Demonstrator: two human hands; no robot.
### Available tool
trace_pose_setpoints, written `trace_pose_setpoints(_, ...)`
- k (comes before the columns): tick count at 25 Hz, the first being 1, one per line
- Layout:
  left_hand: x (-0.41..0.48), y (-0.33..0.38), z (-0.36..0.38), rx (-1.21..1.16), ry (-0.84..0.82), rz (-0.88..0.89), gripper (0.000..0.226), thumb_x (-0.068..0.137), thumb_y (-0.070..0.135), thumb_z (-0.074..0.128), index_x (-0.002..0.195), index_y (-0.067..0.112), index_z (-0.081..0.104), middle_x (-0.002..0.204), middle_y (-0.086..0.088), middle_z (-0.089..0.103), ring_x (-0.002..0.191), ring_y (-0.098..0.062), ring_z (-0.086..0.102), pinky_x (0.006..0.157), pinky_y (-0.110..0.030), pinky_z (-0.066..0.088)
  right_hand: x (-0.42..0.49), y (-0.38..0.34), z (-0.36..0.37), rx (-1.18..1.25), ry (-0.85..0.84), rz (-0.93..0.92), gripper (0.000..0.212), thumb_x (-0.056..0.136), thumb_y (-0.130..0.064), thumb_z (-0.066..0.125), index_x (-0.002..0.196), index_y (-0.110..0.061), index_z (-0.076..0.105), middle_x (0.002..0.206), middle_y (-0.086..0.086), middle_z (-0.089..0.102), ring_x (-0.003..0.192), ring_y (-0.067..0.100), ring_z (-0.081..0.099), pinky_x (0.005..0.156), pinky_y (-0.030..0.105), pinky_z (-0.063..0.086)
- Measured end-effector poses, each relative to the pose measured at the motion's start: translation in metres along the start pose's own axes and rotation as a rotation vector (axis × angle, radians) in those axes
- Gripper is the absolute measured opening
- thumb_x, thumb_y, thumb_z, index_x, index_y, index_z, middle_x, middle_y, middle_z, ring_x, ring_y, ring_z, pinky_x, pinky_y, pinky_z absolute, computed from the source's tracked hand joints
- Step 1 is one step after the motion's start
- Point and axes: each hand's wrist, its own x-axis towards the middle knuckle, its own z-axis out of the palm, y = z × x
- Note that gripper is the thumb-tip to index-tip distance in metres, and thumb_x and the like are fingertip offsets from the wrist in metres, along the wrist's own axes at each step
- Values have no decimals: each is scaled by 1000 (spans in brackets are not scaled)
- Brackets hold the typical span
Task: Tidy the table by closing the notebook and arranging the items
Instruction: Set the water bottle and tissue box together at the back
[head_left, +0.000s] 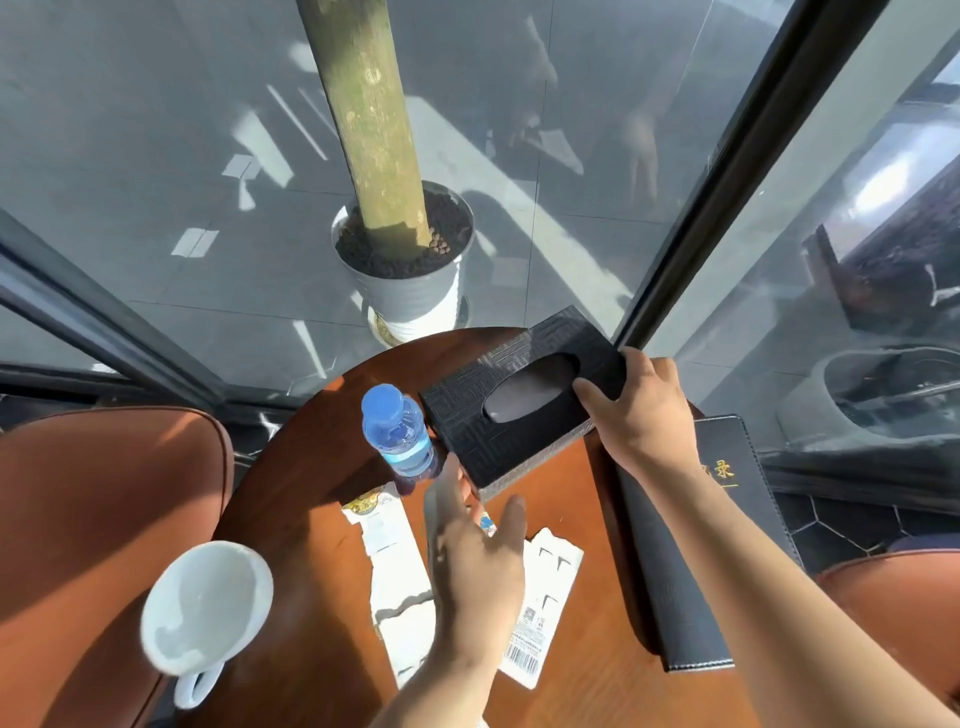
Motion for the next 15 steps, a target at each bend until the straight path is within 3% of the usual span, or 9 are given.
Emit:
trace_pose_setpoints(6, 7, -10, -4, -220, 63, 16, 60, 83, -4, 68, 136, 18, 48, 139, -1, 56, 133, -14, 49, 115, -44, 36, -12, 8, 1, 13, 25, -84, 75, 83, -58, 65, 140, -11, 47, 132, 16, 50, 126, 37, 46, 105, 46, 42)
trace_pose_setpoints(9, 2, -21, -23, -131, 294, 91, 49, 77, 3, 76, 118, 20, 53, 122, -11, 58, 113, -21, 60, 100, -50, 51, -7, 11, -9, -56, -65, -338, 97, 75, -71, 64, 153, -23, 32, 158, 11, 28, 142, 33, 27, 116, 46, 29)
trace_pose_setpoints(11, 15, -21, -39, -77, 367, 140, 56, 75, 15, 79, 123, 18, 49, 125, -13, 53, 112, -22, 58, 97, -47, 52, -5, 10, -10, -167, -151, -435, 104, 68, -80, 60, 155, -33, 28, 166, 7, 13, 148, 30, 16, 119, 47, 23)
trace_pose_setpoints(13, 38, -18, -52, -12, 280, 128, 72, 77, 17, 80, 137, 21, 42, 137, -6, 51, 122, -15, 53, 102, -38, 48, -6, 7, -7, -221, -176, -450, 99, 68, -79, 63, 152, -37, 34, 166, 9, 14, 150, 29, 14, 121, 47, 24)
trace_pose_setpoints(15, 56, -12, -57, 4, 172, 132, 68, 80, 14, 78, 138, 23, 43, 134, 1, 58, 121, -5, 55, 101, -27, 46, -9, 6, -4, -194, -145, -424, 90, 67, -75, 68, 146, -36, 47, 164, 11, 24, 148, 31, 21, 119, 48, 30)
